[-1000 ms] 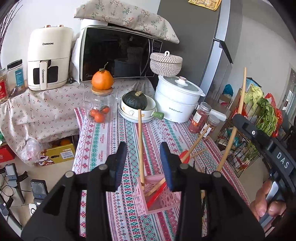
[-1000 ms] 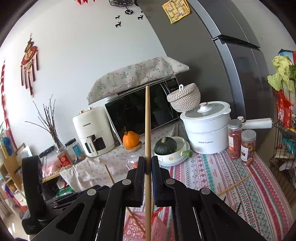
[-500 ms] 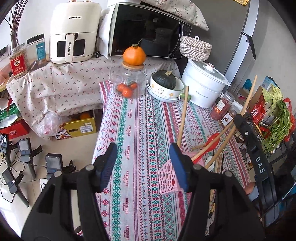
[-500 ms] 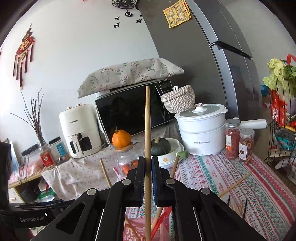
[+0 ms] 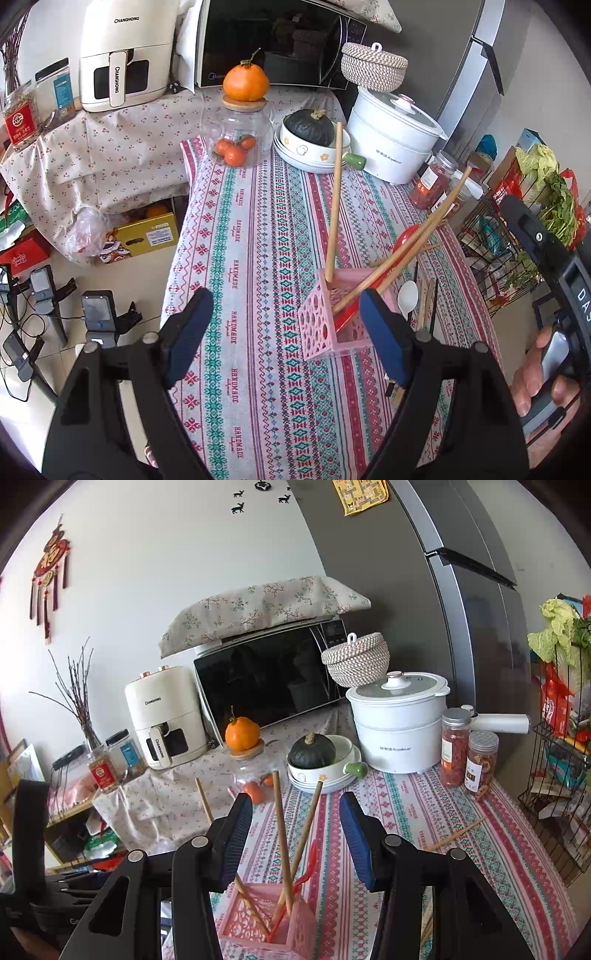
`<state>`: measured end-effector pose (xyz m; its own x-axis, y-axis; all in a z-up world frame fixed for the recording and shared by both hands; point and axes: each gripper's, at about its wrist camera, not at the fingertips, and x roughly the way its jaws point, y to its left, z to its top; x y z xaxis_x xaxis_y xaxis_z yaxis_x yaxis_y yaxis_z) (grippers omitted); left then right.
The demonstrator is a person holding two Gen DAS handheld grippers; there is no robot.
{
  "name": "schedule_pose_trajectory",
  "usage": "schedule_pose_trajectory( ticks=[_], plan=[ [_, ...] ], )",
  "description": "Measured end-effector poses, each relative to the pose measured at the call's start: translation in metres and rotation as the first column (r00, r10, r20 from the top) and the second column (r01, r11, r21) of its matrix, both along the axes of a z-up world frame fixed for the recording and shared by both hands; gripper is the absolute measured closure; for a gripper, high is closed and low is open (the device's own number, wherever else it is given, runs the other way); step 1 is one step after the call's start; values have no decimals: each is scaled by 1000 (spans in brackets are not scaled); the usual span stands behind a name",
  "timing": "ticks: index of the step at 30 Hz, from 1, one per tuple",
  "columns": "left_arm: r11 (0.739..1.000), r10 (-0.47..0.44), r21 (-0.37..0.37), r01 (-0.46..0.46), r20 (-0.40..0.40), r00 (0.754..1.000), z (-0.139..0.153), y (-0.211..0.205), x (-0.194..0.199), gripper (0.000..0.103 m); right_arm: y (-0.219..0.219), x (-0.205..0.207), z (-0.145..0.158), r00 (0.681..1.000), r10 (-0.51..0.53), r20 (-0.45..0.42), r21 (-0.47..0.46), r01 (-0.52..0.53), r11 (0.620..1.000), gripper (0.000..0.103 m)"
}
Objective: Organize utensils
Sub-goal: 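Move the left gripper toward the white spoon and black chopsticks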
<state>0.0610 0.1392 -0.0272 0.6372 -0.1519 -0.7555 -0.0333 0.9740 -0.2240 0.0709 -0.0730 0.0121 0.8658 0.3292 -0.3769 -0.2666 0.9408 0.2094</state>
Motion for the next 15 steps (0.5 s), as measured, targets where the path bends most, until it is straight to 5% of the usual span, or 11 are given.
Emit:
schedule_pose_trajectory(
  ticks=[8,15],
  plan=[
    [997,-68,32,69,-26,997,-3,-27,-11,16,-59,-3,5,988,-52,-147,-128,33,991,17],
    [990,-118,72,122,-58,991,-11,-59,-13,11,-113,-1,-26,961,-104,-258,-148,67,987,13]
  ],
)
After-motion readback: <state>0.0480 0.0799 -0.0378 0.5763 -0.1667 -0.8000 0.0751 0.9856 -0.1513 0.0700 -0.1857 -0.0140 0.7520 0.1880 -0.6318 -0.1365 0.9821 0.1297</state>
